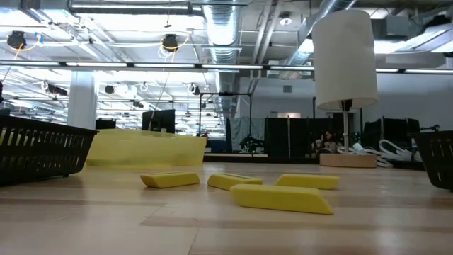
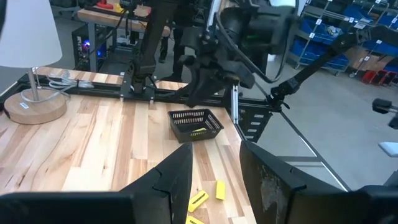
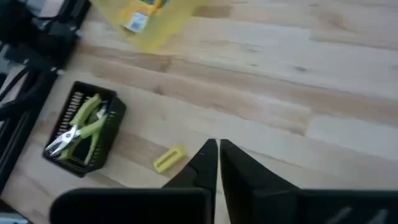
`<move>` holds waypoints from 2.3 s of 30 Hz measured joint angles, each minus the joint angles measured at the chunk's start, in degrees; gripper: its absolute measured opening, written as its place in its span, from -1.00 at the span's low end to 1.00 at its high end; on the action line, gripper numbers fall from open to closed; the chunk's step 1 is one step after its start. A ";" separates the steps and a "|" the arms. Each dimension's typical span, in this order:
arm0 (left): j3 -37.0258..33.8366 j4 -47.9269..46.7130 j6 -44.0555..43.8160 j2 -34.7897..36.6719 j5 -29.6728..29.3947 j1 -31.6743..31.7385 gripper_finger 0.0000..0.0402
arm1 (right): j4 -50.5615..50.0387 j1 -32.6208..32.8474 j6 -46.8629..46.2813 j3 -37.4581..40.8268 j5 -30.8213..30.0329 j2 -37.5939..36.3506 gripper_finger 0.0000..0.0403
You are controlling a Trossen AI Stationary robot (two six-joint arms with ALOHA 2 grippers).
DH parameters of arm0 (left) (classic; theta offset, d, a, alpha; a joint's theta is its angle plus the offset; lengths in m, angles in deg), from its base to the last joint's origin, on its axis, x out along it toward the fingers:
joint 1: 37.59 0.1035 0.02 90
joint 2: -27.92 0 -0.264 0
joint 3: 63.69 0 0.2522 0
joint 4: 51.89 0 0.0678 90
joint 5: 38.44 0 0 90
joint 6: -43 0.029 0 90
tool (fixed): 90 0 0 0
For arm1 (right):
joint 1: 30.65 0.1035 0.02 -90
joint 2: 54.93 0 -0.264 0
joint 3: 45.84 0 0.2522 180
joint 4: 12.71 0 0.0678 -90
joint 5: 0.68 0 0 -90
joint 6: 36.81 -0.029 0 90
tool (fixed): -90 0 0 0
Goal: Pick & Place School Supplies
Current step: Put the yellow eraser into the right black bin
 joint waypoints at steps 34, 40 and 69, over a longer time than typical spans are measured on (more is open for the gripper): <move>0.00 -0.01 0.02 0.00 0.00 -0.02 -0.36 | 44.81 -12.93 19.45 35.75 44.09 0.28 -1.00; 0.00 -0.19 0.02 -0.01 -0.01 0.00 -0.36 | 46.48 -12.92 19.24 37.79 45.21 0.26 -1.00; -0.02 -2.96 1.08 0.01 -0.02 0.00 -0.36 | 48.14 -16.26 22.43 39.20 45.23 0.95 -1.00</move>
